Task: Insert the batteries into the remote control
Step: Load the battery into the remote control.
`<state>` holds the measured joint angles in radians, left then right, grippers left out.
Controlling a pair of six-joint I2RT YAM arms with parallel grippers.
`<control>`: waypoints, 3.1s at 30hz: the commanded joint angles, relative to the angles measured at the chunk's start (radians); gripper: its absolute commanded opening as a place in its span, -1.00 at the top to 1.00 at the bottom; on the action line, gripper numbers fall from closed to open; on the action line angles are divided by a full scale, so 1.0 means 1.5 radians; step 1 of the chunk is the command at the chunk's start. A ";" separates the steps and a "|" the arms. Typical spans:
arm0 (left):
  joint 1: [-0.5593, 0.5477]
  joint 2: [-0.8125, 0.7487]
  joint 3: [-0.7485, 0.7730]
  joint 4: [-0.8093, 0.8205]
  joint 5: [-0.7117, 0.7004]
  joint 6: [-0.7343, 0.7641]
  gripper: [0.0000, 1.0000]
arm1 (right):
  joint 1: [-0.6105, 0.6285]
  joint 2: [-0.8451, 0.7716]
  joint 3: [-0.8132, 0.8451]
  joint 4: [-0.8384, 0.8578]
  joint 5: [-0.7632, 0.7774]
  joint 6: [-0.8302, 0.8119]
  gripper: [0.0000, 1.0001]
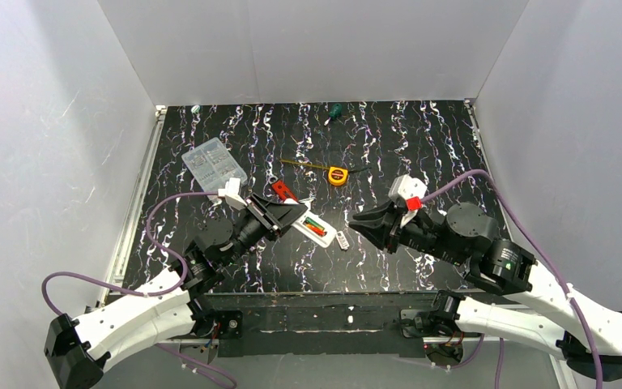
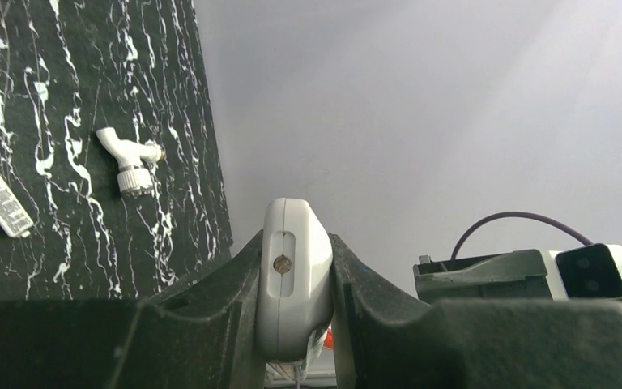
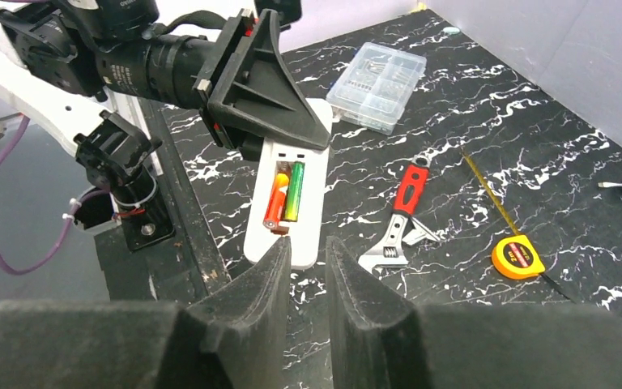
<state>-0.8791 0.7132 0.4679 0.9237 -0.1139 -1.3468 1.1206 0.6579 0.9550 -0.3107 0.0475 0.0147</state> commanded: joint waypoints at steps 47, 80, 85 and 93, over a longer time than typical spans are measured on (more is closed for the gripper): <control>0.000 0.024 0.060 -0.018 0.259 -0.078 1.00 | -0.219 0.136 0.047 0.075 -0.816 -0.256 0.18; -0.001 0.036 0.061 -0.003 0.262 -0.080 1.00 | -0.219 0.222 0.026 0.103 -0.857 -0.234 0.28; -0.001 0.035 0.061 -0.007 0.262 -0.079 1.00 | -0.219 0.230 0.028 0.098 -0.855 -0.231 0.24; -0.001 0.031 0.061 -0.009 0.260 -0.077 1.00 | -0.218 0.244 0.026 0.101 -0.845 -0.223 0.31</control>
<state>-0.8795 0.7799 0.5453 0.8330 0.2554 -1.4731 0.7959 1.0195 0.9855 -0.1814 -1.2118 -0.3363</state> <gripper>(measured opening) 0.258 0.349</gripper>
